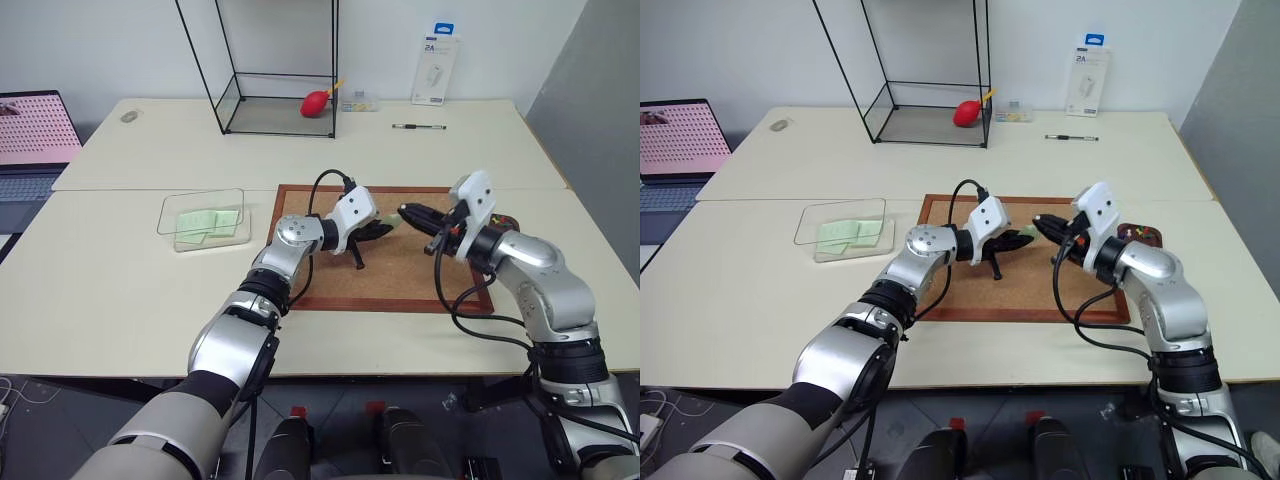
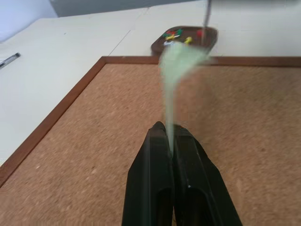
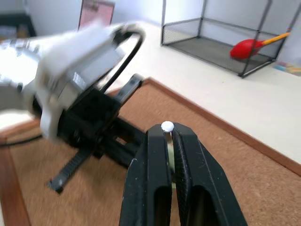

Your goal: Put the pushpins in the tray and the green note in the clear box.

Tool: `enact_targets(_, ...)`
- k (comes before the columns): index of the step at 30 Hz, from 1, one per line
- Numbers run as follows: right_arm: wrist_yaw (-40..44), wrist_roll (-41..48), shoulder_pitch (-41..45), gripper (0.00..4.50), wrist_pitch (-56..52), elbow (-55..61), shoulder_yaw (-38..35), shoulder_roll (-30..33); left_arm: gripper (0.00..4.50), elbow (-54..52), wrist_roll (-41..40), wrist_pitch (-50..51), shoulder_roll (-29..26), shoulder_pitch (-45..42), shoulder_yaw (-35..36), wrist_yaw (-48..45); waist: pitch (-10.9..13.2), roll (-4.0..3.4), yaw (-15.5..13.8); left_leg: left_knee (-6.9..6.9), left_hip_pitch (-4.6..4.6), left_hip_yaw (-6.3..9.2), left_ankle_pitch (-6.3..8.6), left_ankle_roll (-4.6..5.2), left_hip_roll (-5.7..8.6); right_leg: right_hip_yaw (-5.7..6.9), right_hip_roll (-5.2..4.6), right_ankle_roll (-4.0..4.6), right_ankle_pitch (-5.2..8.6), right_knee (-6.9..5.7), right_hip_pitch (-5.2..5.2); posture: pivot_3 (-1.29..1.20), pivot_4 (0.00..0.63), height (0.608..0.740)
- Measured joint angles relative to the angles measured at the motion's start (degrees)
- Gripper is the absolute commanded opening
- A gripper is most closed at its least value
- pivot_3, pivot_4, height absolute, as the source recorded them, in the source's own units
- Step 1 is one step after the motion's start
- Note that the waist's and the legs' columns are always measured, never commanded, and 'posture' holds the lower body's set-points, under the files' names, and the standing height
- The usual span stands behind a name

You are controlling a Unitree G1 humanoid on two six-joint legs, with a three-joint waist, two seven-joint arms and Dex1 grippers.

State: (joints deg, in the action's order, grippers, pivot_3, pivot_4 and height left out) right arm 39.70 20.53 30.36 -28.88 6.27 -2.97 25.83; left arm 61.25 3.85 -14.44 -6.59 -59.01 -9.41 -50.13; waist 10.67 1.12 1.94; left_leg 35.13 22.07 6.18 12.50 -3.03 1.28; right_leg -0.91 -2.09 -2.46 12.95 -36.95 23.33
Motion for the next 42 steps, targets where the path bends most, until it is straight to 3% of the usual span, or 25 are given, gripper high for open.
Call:
enact_targets(7,-2.0,1.6,0.6,0.00,-1.8,-0.9,-3.1,0.6,0.07,0.3,1.4,0.0,0.0,0.0,0.0,2.3,0.0,0.00,0.0,0.00,0.00,0.00,0.00,0.00,0.00,0.00,0.00,0.00,0.00,0.00,0.00,0.00,0.150,0.740)
enact_targets(12,-3.8,-1.0,0.5,0.00,-0.3,-7.4,-5.4,5.0,0.07,-1.0,1.1,0.4,-0.5,0.6,0.2,2.9,0.0,0.00,-0.1,0.00,0.02,-0.01,0.00,0.00,0.03,0.00,-0.03,0.00,0.00,0.00,0.00,0.00,0.150,0.740)
enact_targets(16,-6.4,-8.2,-0.3,0.00,4.4,-16.9,-4.7,10.1,0.07,-9.8,0.6,2.4,-2.8,5.3,0.5,1.6,0.0,0.00,0.1,-0.04,-0.05,-0.07,0.00,0.00,-0.01,-0.05,-0.01,0.01,0.00,-0.02,0.01,0.00,0.150,0.740)
enact_targets(26,-9.9,-17.7,2.8,0.00,13.9,-36.4,-0.2,10.5,0.07,-26.7,-0.5,11.3,-7.4,12.7,0.9,1.9,0.0,0.00,0.6,0.00,-0.07,-0.13,-0.01,0.00,0.00,-0.12,-0.01,0.01,0.00,-0.07,0.01,0.00,0.150,0.740)
enact_targets(27,-10.0,-18.3,3.6,0.57,14.9,-38.1,0.0,10.5,0.00,-27.7,-0.6,12.0,-7.5,13.1,0.9,2.1,0.0,0.00,0.6,0.00,-0.07,-0.12,-0.01,0.00,0.00,-0.11,-0.01,0.01,-0.01,-0.06,0.00,0.00,0.150,0.740)
enact_targets(38,-10.6,-21.0,7.5,2.68,19.5,-46.6,0.4,10.1,0.00,-31.4,-1.1,15.3,-7.7,13.6,0.9,3.3,0.0,0.00,0.6,0.00,-0.07,-0.13,-0.01,-0.01,0.00,-0.12,-0.01,0.01,-0.01,-0.05,0.00,0.00,0.150,0.740)
enact_targets(42,-10.6,-20.3,7.4,2.82,19.6,-44.9,-0.5,10.0,0.00,-32.2,-1.4,15.7,-9.0,13.6,1.0,4.0,0.0,-0.02,0.7,0.00,-0.06,-0.14,-0.01,-0.01,0.00,-0.14,-0.01,0.01,-0.01,-0.06,0.01,0.00,0.150,0.740)
